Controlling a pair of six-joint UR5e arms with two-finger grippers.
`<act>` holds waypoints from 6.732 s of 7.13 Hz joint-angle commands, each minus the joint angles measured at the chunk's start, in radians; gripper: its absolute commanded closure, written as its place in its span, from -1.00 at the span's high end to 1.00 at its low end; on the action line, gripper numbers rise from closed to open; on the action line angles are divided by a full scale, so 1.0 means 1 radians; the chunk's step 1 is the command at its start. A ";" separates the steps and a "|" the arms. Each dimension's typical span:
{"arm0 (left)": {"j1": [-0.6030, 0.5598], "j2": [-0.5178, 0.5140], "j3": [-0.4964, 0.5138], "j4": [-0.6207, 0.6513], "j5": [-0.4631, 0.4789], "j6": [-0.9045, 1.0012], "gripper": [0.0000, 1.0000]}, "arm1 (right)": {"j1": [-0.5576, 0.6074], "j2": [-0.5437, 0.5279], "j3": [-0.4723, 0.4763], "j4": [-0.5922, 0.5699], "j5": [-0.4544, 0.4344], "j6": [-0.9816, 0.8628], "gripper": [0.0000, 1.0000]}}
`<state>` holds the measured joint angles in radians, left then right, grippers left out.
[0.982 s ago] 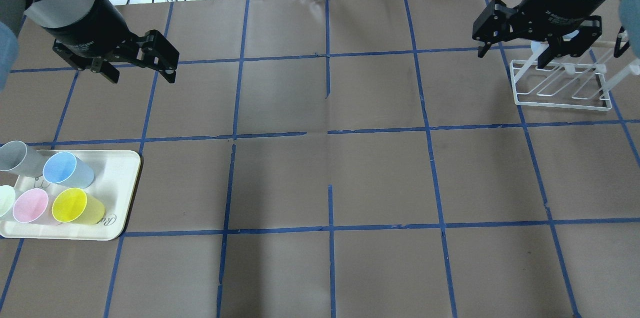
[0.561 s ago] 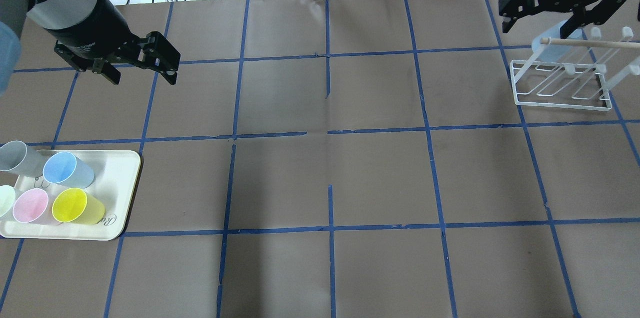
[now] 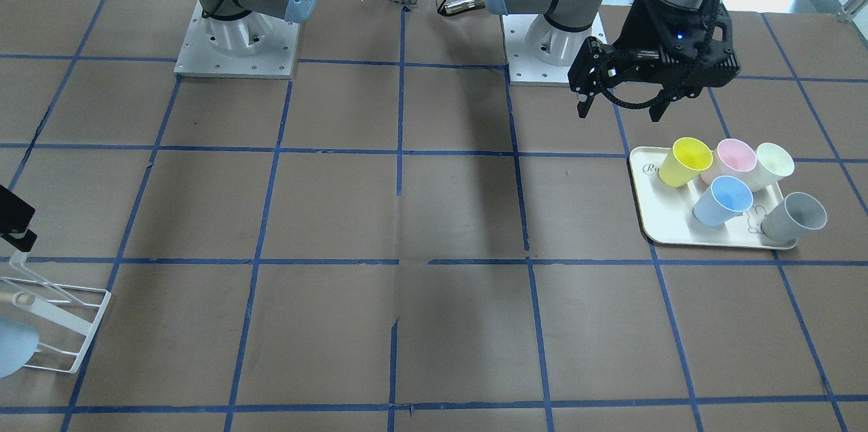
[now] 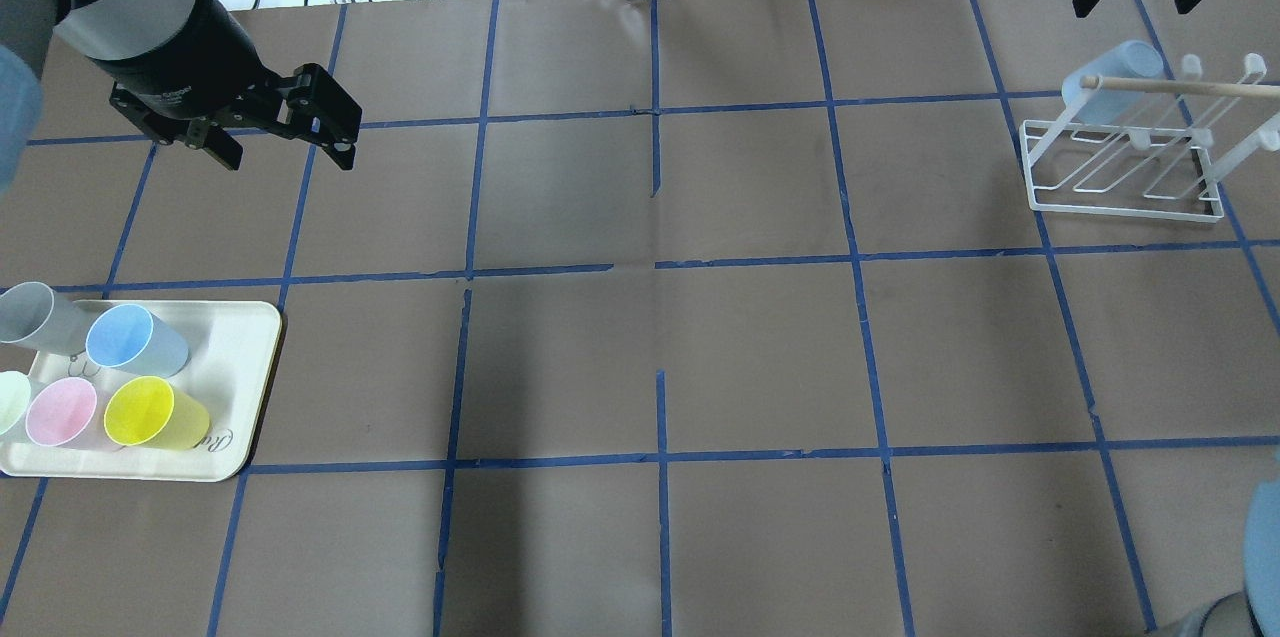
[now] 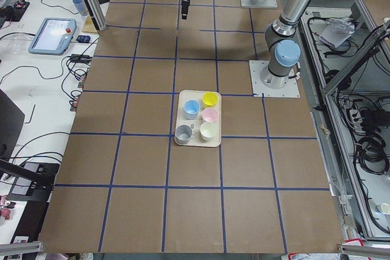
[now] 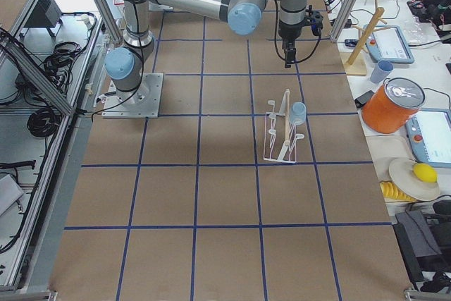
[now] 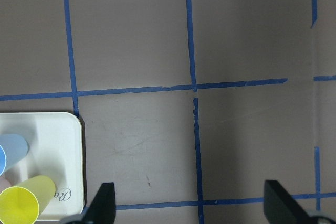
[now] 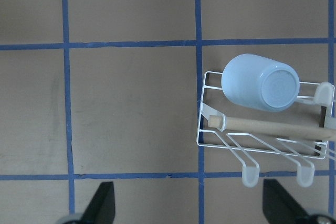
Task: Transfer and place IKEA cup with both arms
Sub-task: 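Lower the right gripper over the light blue cup and close on it, then lift the light blue cup off the rack with the right gripper, then carry the cup toward the left gripper while the left arm swings to meet it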
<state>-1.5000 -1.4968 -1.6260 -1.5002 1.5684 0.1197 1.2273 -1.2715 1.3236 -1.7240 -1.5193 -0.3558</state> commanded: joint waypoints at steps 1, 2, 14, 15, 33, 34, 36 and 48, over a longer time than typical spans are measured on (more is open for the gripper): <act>0.000 0.000 0.002 0.000 0.001 0.000 1.00 | -0.058 0.044 -0.009 0.001 0.007 -0.066 1.00; 0.000 0.001 0.000 0.000 0.001 -0.002 1.00 | -0.060 0.079 -0.024 -0.005 0.019 -0.093 1.00; 0.001 0.000 0.000 0.000 0.002 -0.002 1.00 | -0.118 0.308 -0.115 -0.055 0.040 -0.230 1.00; 0.001 0.000 0.000 0.000 0.002 -0.002 1.00 | -0.118 0.307 -0.122 -0.052 0.045 -0.230 0.98; 0.003 0.000 0.000 0.000 0.001 0.000 1.00 | -0.117 0.308 -0.273 0.110 0.018 -0.230 -0.11; 0.003 0.000 0.000 0.000 0.002 0.000 1.00 | -0.115 0.308 -0.282 0.115 0.008 -0.230 -0.11; 0.003 0.000 0.002 0.000 0.002 0.000 1.00 | -0.114 0.304 -0.282 0.126 0.005 -0.230 -0.11; 0.148 0.048 -0.002 -0.072 -0.400 -0.003 1.00 | 0.088 0.229 -0.471 0.717 0.555 -0.050 -0.19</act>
<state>-1.4135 -1.4703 -1.6247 -1.5267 1.3142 0.1139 1.2715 -1.0282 0.8486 -1.0601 -1.0991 -0.4877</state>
